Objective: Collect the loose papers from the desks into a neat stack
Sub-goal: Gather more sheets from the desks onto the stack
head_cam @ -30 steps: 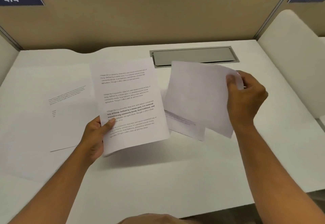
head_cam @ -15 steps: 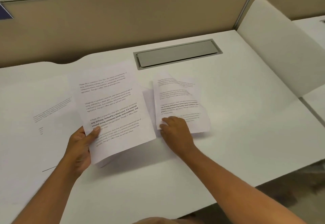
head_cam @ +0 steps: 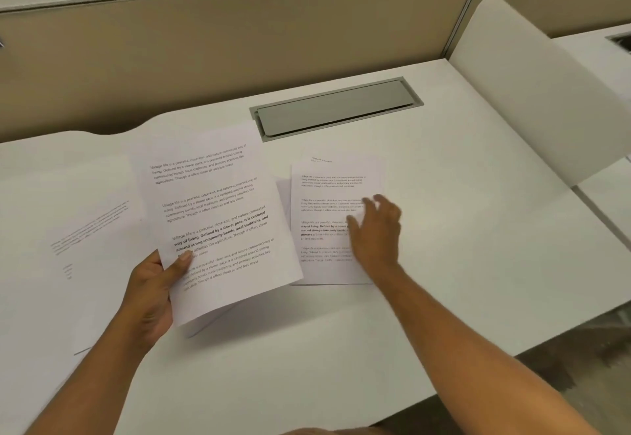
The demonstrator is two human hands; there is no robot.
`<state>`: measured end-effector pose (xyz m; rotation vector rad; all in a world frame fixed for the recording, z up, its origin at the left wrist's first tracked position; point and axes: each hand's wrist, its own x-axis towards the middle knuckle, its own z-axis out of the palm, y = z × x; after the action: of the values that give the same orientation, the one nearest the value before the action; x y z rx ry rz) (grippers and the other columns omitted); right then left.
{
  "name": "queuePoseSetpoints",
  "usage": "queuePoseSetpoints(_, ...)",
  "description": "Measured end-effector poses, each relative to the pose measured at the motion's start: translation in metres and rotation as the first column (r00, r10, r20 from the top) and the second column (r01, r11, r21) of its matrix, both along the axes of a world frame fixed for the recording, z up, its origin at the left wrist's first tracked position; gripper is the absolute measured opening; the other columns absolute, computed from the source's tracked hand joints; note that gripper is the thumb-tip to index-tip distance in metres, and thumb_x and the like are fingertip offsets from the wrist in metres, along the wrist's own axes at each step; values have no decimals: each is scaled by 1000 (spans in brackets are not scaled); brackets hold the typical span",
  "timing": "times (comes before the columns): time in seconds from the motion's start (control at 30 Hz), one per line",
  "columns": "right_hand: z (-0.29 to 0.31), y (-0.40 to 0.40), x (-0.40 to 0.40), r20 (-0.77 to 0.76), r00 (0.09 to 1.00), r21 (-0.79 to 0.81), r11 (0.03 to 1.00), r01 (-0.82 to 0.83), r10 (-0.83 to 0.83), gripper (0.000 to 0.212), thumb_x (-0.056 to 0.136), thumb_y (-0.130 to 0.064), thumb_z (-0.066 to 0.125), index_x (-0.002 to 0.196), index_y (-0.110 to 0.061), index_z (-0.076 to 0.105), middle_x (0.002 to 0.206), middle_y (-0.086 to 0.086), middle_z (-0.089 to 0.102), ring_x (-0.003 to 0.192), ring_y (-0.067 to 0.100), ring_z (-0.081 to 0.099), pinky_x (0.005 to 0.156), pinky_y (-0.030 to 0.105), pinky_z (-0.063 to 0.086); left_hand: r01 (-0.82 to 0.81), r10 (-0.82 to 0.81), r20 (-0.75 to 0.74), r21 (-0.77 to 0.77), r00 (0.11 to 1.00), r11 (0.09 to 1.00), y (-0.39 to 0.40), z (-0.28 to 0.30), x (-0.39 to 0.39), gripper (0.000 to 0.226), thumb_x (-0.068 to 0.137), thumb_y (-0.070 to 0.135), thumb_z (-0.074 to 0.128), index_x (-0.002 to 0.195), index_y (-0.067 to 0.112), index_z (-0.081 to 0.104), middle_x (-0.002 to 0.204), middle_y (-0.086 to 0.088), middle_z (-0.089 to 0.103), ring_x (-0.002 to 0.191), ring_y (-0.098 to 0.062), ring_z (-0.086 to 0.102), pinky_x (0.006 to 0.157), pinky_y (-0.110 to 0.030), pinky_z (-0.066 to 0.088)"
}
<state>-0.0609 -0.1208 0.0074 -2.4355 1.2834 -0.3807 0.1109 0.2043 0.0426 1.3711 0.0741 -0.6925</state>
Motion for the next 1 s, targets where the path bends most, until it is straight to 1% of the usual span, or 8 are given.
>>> queuePoseSetpoints(0.13, 24, -59, 16, -89, 987, 287, 946, 153, -132, 94, 83, -39, 89, 153, -3, 37, 149, 19, 44, 138, 41, 40, 106, 49, 45, 4, -4, -8, 25, 1000, 1000, -3, -7, 2, 38, 104, 7, 65, 140, 16, 70, 130, -2, 82, 116, -28, 78, 81, -33, 69)
queuePoseSetpoints(0.23, 27, -73, 31, -105, 980, 379, 904, 197, -170, 103, 72, -27, 98, 149, -1, 34, 145, 21, 46, 136, 41, 46, 105, 46, 46, 8, -7, -14, 37, 1000, 999, -5, -10, 2, 39, 103, 7, 66, 141, 14, 70, 131, -5, 81, 117, -31, 78, 83, -35, 69)
queuePoseSetpoints(0.43, 4, -93, 44, -122, 946, 521, 791, 319, -301, 88, 63, -22, 102, 133, -2, 53, 133, 16, 65, 126, 36, 64, 103, 45, 55, 23, -23, 2, 53, 1000, 998, -10, -8, 0, 34, 102, 5, 66, 134, 14, 74, 126, -4, 83, 106, -24, 83, 81, -34, 69)
queuePoseSetpoints(0.53, -4, -103, 39, -39, 967, 574, 787, 227, -251, 62, 69, -16, 96, 123, -3, 68, 124, 13, 73, 112, 31, 71, 95, 39, 59, 33, -34, 16, 77, 999, 996, -10, -8, 1, 32, 102, 8, 68, 133, 15, 74, 126, -4, 83, 108, -26, 82, 82, -35, 69)
queuePoseSetpoints(0.63, 4, -106, 28, 98, 970, 582, 803, 127, -224, 46, 85, -21, 86, 126, -8, 70, 127, 11, 73, 116, 32, 70, 99, 37, 56, 37, -39, 20, 88, 999, 995, -9, -8, 1, 33, 102, 10, 68, 135, 14, 73, 127, -4, 83, 109, -28, 82, 83, -35, 69)
queuePoseSetpoints(0.73, 26, -110, 9, 271, 951, 567, 823, -33, -148, 34, 92, -20, 79, 126, -19, 72, 122, 6, 76, 112, 29, 73, 104, 47, 57, 27, -29, 18, 92, 999, 995, -8, -8, 2, 32, 103, 9, 68, 135, 15, 73, 128, -5, 83, 111, -29, 81, 84, -37, 69)
queuePoseSetpoints(0.83, 65, -115, -12, 391, 914, 578, 802, -150, -111, 30, 94, -19, 79, 123, -17, 73, 117, 4, 79, 105, 27, 77, 96, 48, 61, 15, -18, 26, 98, 1000, 995, -4, -7, 4, 34, 105, 9, 67, 138, 16, 71, 129, -5, 82, 115, -32, 80, 91, -44, 65)
queuePoseSetpoints(1.0, 139, -99, -20, 525, 845, 655, 682, -327, -99, 24, 94, -16, 78, 117, -14, 74, 107, 1, 83, 94, 21, 81, 75, 31, 65, 37, -44, 75, 89, 996, 995, -2, -2, 3, 35, 106, 10, 65, 141, 17, 69, 130, -5, 82, 115, -30, 80, 85, -35, 68)
